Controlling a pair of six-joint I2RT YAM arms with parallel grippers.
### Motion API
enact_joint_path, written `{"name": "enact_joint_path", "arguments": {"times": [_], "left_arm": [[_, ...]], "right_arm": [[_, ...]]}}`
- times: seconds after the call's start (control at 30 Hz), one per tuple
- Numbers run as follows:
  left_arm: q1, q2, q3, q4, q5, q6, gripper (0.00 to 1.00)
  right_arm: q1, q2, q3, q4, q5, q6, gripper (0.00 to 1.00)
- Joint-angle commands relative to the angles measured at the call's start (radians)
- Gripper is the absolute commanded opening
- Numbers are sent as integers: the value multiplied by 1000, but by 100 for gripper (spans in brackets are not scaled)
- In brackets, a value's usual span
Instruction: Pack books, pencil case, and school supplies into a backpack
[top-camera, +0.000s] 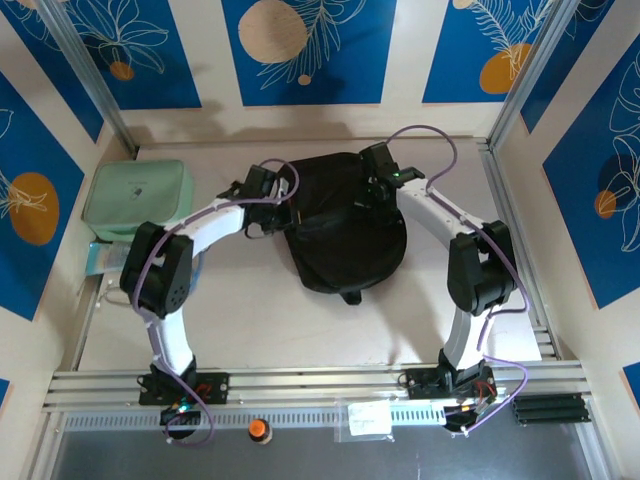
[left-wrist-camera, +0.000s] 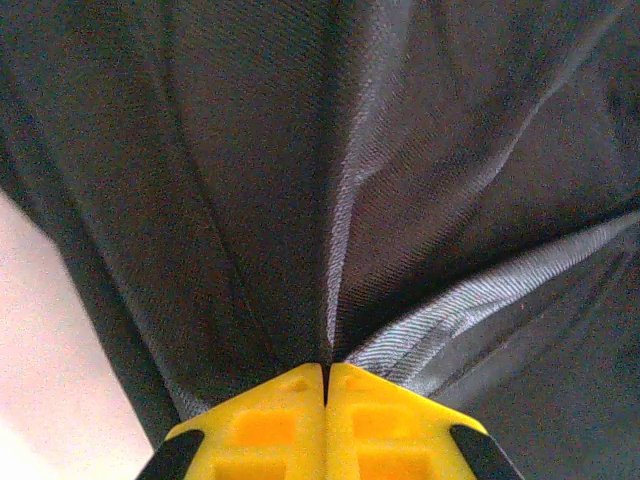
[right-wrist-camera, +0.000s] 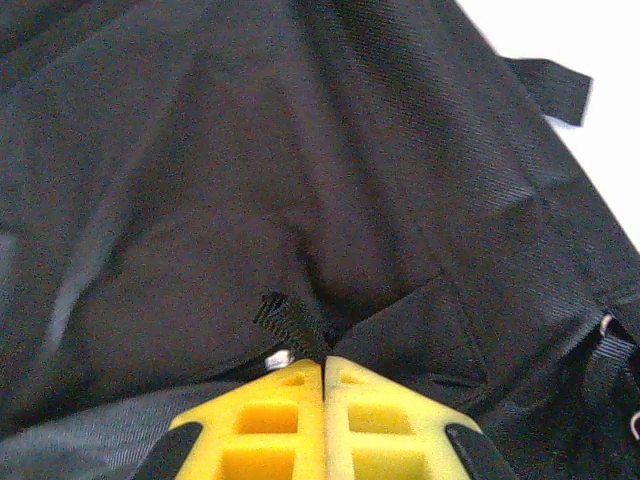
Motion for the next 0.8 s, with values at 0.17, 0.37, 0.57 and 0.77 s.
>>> {"name": "enact_joint_path", "arguments": {"times": [0.17, 0.37, 0.57, 0.77], "left_arm": [[14, 1, 172, -103, -105, 100, 53], [20, -222, 69, -139, -278, 168, 72], [33, -515, -223, 10, -571, 259, 100], [48, -751, -576, 240, -846, 291, 100]], "right_arm": [[-7, -120, -33, 45, -64, 17, 39], [-41, -333, -123, 108, -9, -80, 69], [-116, -548, -337, 253, 92, -177, 99], [-162, -703, -581, 366, 274, -235, 99]]}}
